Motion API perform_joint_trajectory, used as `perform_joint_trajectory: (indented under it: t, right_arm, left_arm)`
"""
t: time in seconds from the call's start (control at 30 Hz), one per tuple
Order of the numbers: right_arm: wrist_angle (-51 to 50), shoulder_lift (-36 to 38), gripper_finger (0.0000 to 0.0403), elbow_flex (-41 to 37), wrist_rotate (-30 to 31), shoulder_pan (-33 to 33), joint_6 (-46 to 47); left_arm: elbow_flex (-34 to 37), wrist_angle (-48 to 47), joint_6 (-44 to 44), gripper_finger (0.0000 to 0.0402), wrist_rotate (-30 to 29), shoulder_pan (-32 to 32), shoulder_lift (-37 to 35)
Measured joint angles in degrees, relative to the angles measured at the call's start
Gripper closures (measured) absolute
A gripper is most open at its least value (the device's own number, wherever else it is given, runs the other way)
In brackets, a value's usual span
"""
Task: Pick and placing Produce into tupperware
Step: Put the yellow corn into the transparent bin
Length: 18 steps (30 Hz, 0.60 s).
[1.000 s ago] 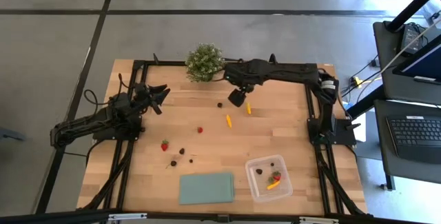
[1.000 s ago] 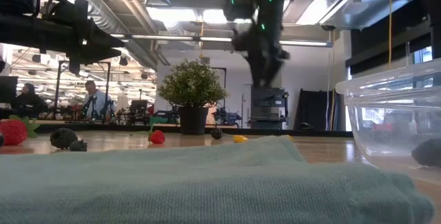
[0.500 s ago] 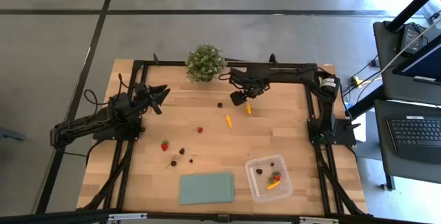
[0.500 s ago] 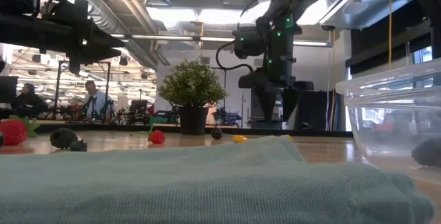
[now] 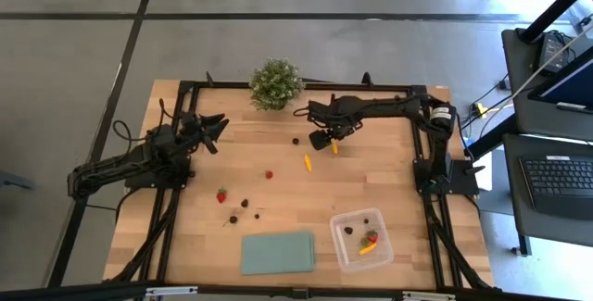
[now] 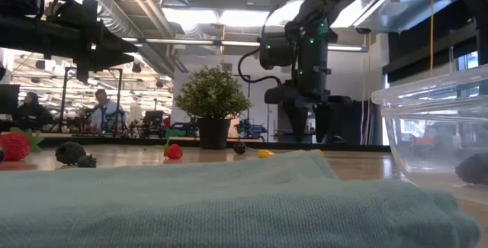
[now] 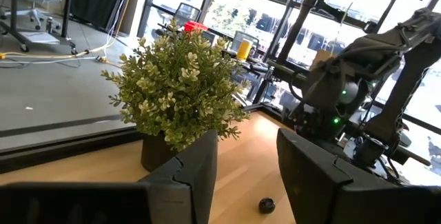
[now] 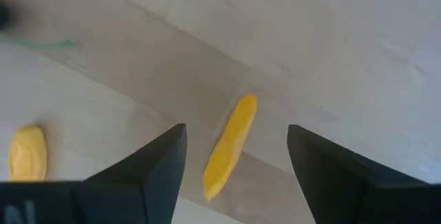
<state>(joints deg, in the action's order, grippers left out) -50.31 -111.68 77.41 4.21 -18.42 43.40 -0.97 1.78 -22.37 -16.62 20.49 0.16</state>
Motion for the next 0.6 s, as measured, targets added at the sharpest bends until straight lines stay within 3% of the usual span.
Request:
perform_joint_trajectory:
  t: [0.6]
  right_arm:
    - [0.0, -0.91, 0.015, 0.0, 0.04, 1.49, 3.0]
  left_arm:
    - [0.0, 0.0, 0.0, 0.0259, -0.02, 0.0, 0.0]
